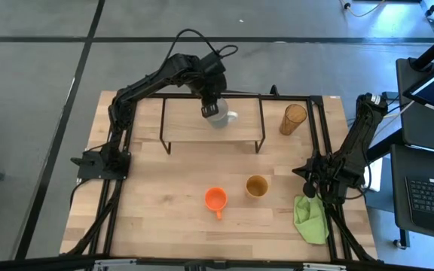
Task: Stack small to large cups/mugs on shelf
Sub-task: Put the blue mug on the shelf
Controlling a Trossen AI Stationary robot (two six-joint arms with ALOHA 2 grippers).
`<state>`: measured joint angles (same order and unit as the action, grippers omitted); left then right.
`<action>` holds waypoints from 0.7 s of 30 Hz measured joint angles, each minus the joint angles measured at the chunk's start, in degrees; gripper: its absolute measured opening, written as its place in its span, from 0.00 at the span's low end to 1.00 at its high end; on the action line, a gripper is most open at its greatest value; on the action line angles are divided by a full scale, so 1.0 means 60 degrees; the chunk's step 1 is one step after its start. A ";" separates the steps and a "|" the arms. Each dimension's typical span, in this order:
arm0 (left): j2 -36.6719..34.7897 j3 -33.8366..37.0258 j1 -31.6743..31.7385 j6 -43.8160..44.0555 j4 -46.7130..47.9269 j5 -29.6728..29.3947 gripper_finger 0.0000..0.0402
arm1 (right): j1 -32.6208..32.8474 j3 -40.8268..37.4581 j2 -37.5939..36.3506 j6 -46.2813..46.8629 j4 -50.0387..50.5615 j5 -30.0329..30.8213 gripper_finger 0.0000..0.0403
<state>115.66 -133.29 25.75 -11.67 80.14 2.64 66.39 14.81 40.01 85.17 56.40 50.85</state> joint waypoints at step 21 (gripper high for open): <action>0.0522 -0.0011 -0.0072 0.0030 0.0146 0.0178 0.08 | 0.0002 -0.0004 -0.0004 -0.0002 0.0000 0.0002 0.04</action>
<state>118.79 -133.36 25.32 -11.48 81.01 3.71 66.40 14.79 39.99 85.15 56.40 50.86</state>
